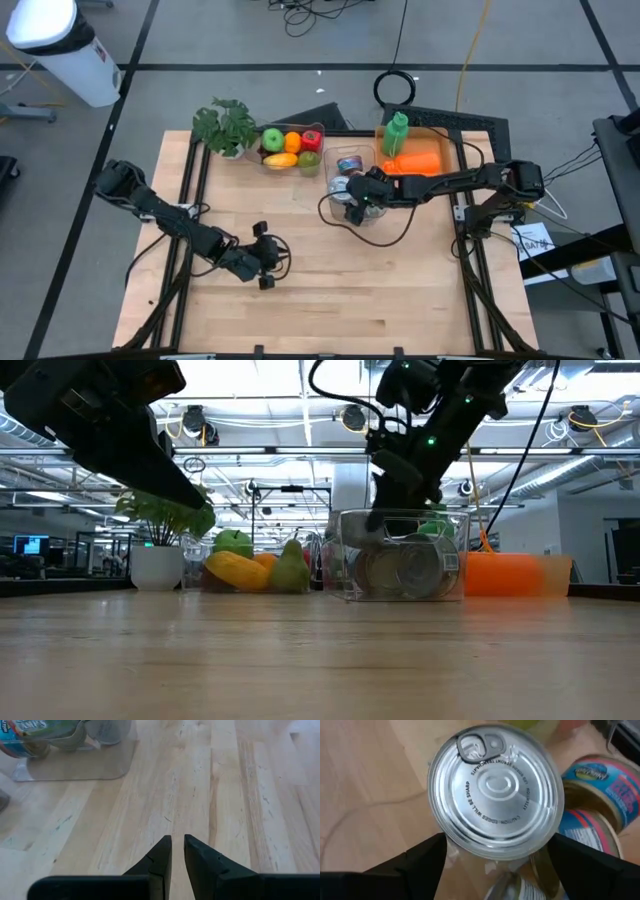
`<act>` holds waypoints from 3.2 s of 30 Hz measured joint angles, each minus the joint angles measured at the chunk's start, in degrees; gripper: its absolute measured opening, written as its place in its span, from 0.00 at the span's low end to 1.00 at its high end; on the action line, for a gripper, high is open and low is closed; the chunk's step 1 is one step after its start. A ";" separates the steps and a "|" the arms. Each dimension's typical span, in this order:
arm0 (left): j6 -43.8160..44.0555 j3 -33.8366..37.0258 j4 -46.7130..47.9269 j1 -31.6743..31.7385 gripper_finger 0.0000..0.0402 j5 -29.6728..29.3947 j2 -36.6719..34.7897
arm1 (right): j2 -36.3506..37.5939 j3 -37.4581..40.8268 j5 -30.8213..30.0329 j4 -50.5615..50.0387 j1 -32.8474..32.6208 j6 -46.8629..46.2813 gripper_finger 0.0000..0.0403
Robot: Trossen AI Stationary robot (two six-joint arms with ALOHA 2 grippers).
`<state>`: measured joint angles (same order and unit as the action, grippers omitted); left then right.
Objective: Pick & Place Food Item
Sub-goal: Put the green tuna can into the bottom transparent bin, then return to Home Position
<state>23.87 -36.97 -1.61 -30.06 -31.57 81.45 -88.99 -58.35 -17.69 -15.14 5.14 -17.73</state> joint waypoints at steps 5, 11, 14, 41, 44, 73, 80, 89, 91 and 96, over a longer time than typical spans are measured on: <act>-0.01 -0.02 -0.06 0.00 0.16 0.04 0.00 | 2.18 -0.15 0.02 -3.12 -0.24 -0.46 0.80; -0.33 -0.02 0.09 0.00 0.16 0.21 -0.03 | 6.06 0.02 0.31 -8.85 -0.35 -2.83 0.81; -4.93 -0.04 1.88 -0.01 0.16 4.17 -1.50 | 9.44 -0.04 2.80 -8.93 -0.97 -3.41 0.81; -22.06 19.06 12.85 2.09 0.16 -3.14 -71.83 | 62.62 39.03 1.18 19.93 -18.49 2.71 0.81; -22.81 19.04 15.62 4.56 0.16 -2.42 -78.00 | 68.18 44.12 1.24 23.92 -17.51 3.74 0.81; -16.18 36.02 -1.69 18.65 0.16 12.56 -78.31 | 81.70 56.33 11.97 29.93 -16.10 15.40 0.81; -16.08 36.02 -2.36 20.09 0.16 9.09 -78.03 | 81.70 56.37 11.85 30.22 -16.10 15.60 0.81; -16.10 36.02 -2.42 20.09 0.16 9.09 -78.03 | 81.70 56.37 11.82 30.26 -16.10 19.99 0.81; -16.11 36.02 -2.42 20.09 0.16 9.09 -78.03 | 81.70 56.37 11.82 30.26 -16.10 20.02 0.81; -16.14 36.04 -2.45 20.09 0.16 9.09 -78.03 | 81.70 56.43 11.82 30.26 -16.10 19.99 0.81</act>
<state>7.73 -0.93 -4.05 -9.98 -22.48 3.42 -7.29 -1.91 -5.87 15.12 -10.96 2.26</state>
